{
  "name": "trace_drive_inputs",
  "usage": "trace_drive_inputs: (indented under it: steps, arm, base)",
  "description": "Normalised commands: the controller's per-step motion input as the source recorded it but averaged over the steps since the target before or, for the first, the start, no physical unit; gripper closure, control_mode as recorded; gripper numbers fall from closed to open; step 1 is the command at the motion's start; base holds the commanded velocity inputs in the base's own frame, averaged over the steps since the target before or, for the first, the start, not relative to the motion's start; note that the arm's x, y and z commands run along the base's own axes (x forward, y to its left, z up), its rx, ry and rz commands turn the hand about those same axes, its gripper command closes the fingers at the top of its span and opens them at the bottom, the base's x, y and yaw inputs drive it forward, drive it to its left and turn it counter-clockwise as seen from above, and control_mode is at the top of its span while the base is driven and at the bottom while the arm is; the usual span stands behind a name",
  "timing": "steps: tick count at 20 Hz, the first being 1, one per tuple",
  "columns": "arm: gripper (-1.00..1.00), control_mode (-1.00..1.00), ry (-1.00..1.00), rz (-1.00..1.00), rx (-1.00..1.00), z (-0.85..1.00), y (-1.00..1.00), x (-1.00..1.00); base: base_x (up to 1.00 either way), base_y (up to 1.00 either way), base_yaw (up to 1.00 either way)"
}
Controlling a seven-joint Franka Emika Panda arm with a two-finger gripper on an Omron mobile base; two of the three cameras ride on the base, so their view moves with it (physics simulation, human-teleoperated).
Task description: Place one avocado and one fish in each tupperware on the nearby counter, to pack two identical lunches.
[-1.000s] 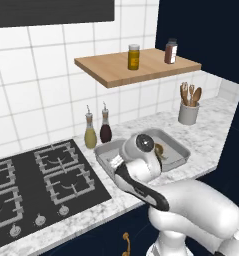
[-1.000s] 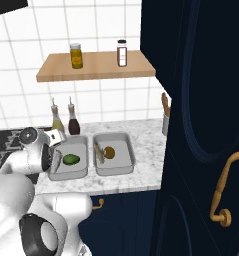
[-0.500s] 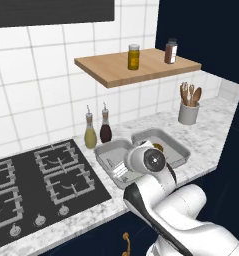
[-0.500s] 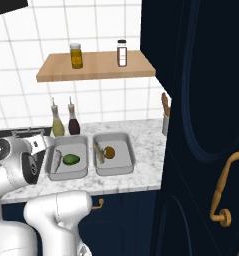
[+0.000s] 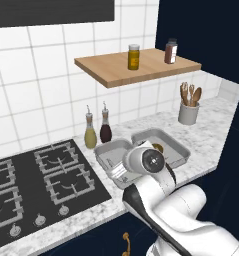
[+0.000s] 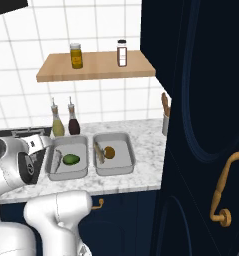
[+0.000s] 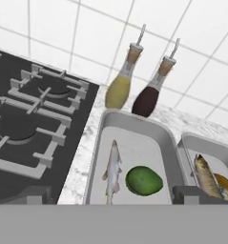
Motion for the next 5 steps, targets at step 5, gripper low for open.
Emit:
trace_drive_inputs:
  steps: [5]
  arm:
    - [-1.0, -1.0, 0.0, 0.0, 0.0, 0.0, 0.0, 0.0]
  base:
    - [0.0, 0.0, 0.0]
